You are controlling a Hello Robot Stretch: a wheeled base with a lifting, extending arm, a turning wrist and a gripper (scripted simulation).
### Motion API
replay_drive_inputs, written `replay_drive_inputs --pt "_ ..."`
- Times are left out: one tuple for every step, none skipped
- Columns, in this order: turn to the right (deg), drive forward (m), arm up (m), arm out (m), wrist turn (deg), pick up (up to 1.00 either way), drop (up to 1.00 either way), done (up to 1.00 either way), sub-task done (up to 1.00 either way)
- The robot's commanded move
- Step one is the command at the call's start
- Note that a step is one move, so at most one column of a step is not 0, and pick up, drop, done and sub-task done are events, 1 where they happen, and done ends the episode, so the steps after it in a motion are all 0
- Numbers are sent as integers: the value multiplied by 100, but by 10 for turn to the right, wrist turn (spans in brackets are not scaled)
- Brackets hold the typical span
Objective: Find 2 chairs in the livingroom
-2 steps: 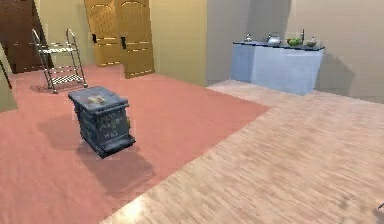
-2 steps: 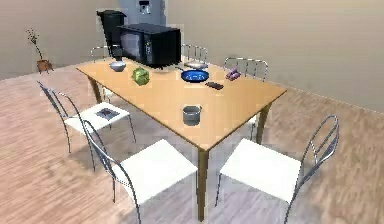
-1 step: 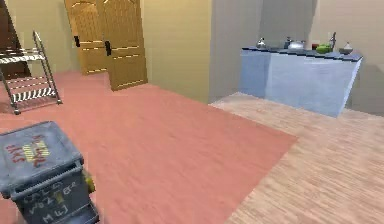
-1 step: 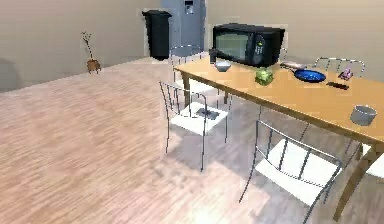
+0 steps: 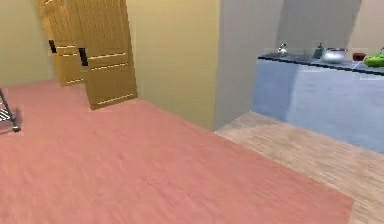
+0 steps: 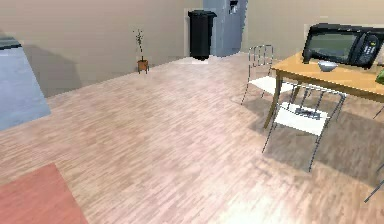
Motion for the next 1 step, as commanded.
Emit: replay_drive_inputs --pt "-60 0 0 0 0 0 0 0 0"
